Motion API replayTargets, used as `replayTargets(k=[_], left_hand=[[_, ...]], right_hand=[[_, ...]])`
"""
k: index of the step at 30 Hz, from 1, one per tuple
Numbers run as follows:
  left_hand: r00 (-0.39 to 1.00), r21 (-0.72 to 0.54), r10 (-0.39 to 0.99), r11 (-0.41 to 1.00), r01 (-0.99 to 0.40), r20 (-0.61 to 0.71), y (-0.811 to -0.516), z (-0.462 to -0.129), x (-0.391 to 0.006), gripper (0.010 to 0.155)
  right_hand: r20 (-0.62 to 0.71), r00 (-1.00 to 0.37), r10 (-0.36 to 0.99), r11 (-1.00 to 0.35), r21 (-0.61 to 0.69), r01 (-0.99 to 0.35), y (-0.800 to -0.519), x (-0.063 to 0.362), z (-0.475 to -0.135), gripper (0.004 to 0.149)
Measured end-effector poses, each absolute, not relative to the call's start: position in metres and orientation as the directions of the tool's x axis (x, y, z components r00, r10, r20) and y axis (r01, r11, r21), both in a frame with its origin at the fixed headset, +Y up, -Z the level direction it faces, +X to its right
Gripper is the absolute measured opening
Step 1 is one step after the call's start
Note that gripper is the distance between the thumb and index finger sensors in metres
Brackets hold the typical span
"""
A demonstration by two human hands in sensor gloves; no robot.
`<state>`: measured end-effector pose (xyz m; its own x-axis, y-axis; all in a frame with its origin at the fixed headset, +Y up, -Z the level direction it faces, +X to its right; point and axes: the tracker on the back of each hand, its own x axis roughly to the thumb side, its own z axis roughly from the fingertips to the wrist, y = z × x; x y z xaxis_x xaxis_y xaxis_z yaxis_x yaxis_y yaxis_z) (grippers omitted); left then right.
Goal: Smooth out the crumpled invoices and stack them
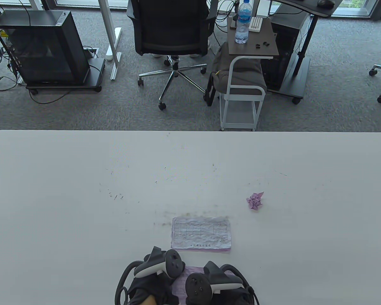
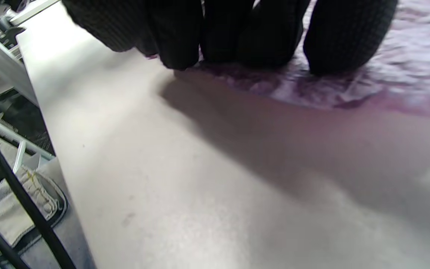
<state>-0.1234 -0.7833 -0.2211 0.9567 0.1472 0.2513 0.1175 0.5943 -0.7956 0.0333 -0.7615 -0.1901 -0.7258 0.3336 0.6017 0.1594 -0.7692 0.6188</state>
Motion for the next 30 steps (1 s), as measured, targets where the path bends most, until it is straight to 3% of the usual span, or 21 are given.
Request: replayTargets(k=[10, 12, 17, 20, 26, 30], left_hand=[[0.954, -0.786, 0.148, 0.607, 0.121, 0.261, -0.783, -0.221, -0.123, 0.090], [0.953, -0.784, 0.151, 0.609, 0.119, 0.261, -0.783, -0.221, -0.123, 0.090], [0.953, -0.785, 0.149, 0.608, 0.120, 0.262, -0.783, -0.221, -0.123, 0.090], [0.953, -0.784, 0.150, 0.608, 0.121, 0.263, -0.783, -0.221, -0.122, 0.090], [0.952, -0.783, 0.150, 0.610, 0.123, 0.267, -0.783, -0.222, -0.122, 0.090], [0.952, -0.782, 0.149, 0.610, 0.126, 0.269, -0.783, -0.222, -0.122, 0.090]], right_hand=[[0.354, -0.846, 0.398, -0.668, 0.744, -0.004, -0.764, 0.076, -0.208, 0.041], [0.313, -0.853, 0.418, -0.716, 0.692, -0.097, -0.754, 0.093, -0.213, 0.042], [0.158, -0.890, 0.428, -0.863, 0.365, -0.350, -0.737, 0.130, -0.221, 0.045], [0.101, -0.921, 0.376, -0.883, 0.341, -0.323, -0.744, 0.134, -0.224, 0.055], [0.109, -0.958, 0.265, -0.888, 0.415, -0.199, -0.765, 0.119, -0.227, 0.077], [0.103, -0.984, 0.143, -0.907, 0.411, -0.089, -0.768, 0.106, -0.226, 0.077]])
